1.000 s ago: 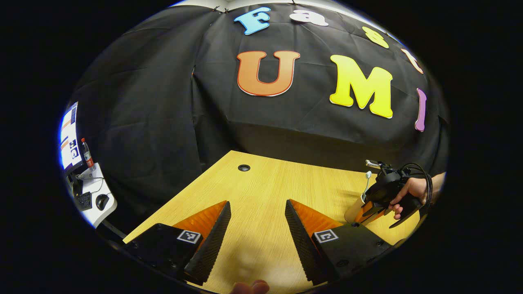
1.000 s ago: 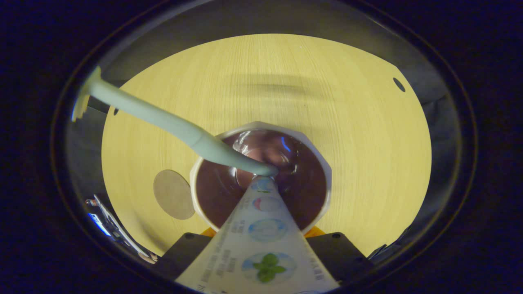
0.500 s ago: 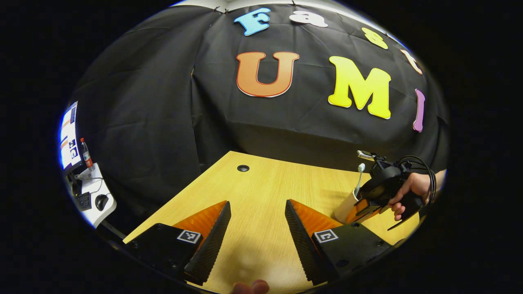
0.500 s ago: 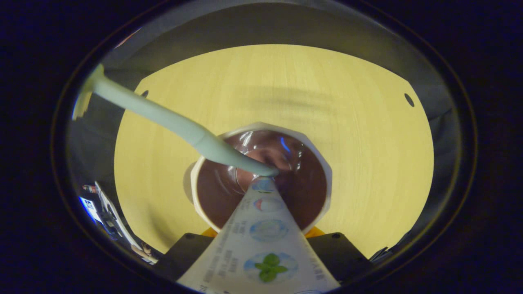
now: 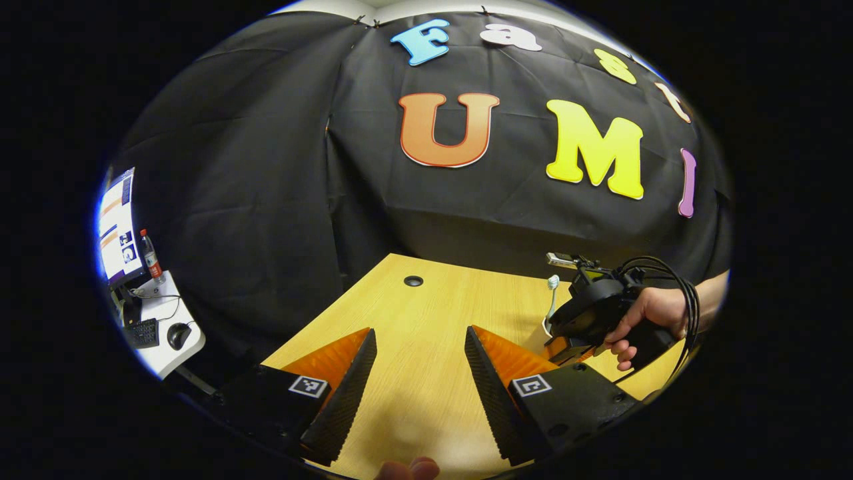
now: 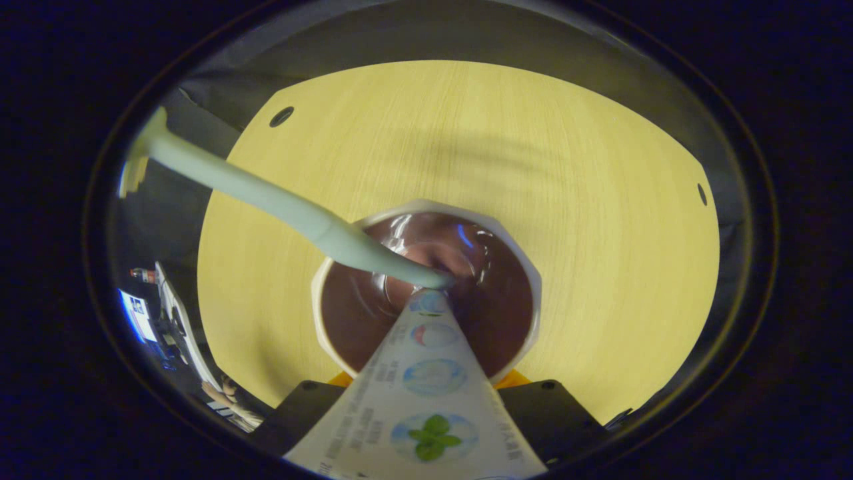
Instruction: Put the toothbrush and toothpaste on the desktop into the cup, then pick up the cup and place it on the coaster on the desktop.
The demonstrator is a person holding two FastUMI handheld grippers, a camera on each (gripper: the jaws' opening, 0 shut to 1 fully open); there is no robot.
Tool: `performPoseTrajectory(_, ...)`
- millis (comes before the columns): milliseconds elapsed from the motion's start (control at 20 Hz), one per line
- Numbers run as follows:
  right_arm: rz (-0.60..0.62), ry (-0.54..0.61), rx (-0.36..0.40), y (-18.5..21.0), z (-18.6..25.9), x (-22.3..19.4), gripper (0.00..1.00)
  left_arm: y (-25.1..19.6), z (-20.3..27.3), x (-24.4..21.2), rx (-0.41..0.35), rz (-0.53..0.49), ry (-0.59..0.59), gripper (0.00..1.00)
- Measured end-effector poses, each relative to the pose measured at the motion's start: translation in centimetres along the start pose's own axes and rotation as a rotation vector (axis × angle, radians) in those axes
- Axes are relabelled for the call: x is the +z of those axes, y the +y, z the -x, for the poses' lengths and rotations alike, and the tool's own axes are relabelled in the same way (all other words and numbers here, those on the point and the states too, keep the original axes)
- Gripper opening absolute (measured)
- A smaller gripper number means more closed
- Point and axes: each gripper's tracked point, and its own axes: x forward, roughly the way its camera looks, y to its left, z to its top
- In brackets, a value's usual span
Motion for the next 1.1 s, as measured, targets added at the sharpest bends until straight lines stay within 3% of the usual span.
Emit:
performPoseTrajectory(450, 0.055, 0.023, -0.076, 0.4, -0.9, 0.4, 0.56, 2.1, -0.2, -0.1, 0.032, 0.012, 0.01, 0.85)
performPoseTrajectory(700, 0.038, 0.003, -0.04, 0.8, 0.7, 0.1, 0.57, 1.7, -0.4, 0.7, 0.025, 0.009, 0.005, 0.92)
performPoseTrajectory(750, 0.038, 0.0, -0.027, 0.8, 1.3, -0.3, 0.58, 1.4, -0.4, 0.9, 0.017, 0.0, 0.001, 0.85)
performPoseTrajectory(850, 0.039, -0.019, -0.002, 0.8, 3.1, -1.5, 0.7, 0.0, -0.5, 1.5, -0.012, -0.021, -0.009, 0.85)
performPoseTrajectory(1050, -0.017, -0.114, 0.043, -1.1, 8.1, -3.6, 0.78, -4.3, -0.3, 3.3, -0.102, -0.071, -0.036, 0.84)
performPoseTrajectory(1100, -0.038, -0.145, 0.046, -2.2, 9.6, -4.2, 0.7, -5.8, -0.1, 3.9, -0.13, -0.078, -0.045, 0.84)
